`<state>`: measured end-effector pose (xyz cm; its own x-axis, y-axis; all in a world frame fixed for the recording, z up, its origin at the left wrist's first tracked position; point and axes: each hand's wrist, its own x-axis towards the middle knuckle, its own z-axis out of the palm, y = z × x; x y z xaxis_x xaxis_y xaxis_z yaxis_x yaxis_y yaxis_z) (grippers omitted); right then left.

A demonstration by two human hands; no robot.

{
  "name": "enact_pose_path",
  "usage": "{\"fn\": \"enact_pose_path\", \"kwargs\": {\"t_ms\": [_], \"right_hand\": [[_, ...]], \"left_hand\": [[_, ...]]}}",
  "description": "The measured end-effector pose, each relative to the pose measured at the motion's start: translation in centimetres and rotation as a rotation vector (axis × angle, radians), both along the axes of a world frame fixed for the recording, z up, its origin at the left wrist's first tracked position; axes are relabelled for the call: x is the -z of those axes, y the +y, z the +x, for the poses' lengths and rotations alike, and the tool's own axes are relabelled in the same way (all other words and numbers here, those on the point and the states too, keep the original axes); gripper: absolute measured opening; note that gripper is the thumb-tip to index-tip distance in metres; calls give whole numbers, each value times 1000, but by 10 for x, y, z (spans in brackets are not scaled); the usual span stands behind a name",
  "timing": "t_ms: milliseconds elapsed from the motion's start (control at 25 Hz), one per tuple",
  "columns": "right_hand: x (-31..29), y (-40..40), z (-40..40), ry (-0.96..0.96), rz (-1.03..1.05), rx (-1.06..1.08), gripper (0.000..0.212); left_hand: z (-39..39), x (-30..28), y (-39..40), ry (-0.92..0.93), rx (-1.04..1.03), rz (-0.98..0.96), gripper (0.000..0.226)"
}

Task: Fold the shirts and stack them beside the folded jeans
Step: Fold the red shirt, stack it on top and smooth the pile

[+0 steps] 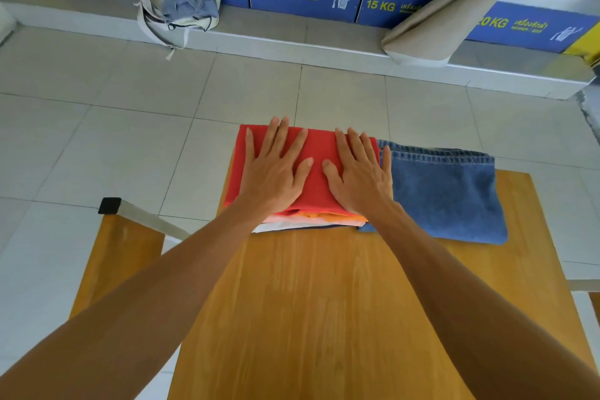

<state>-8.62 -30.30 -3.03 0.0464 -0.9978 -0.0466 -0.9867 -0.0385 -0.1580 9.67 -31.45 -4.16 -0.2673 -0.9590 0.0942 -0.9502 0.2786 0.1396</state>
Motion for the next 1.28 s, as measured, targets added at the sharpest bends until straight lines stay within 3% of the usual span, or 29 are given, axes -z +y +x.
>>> {"fn": "enact_pose_path", "kwargs": {"t_ms": [240, 560, 840, 960, 1040, 1120, 1200, 1280], "right_hand": [[-13, -17, 11, 171, 94, 22, 77], [-15, -19, 21, 60, 193, 53, 79], [-1, -6, 26, 39, 108, 107, 80], [-3, -8, 25, 35, 115, 120, 79], [-1, -8, 24, 28, 119, 120, 79], [0, -8, 24, 20, 124, 111, 79], [-1, -10, 23, 13, 116, 108, 79], [-2, -12, 22, 3, 103, 110, 78]], "left_hand": [[10, -1, -2, 114, -137, 69, 54], [6, -7, -7, 79, -145, 141, 55], [7, 1, 2, 84, -124, 109, 54], [16, -7, 4, 320, -218, 164, 60], [32, -7, 22, 616, -525, 202, 65], [51, -6, 45, 808, -822, 416, 65], [56, -9, 55, 921, -887, 684, 65], [53, -15, 44, 1039, -904, 756, 62]]}}
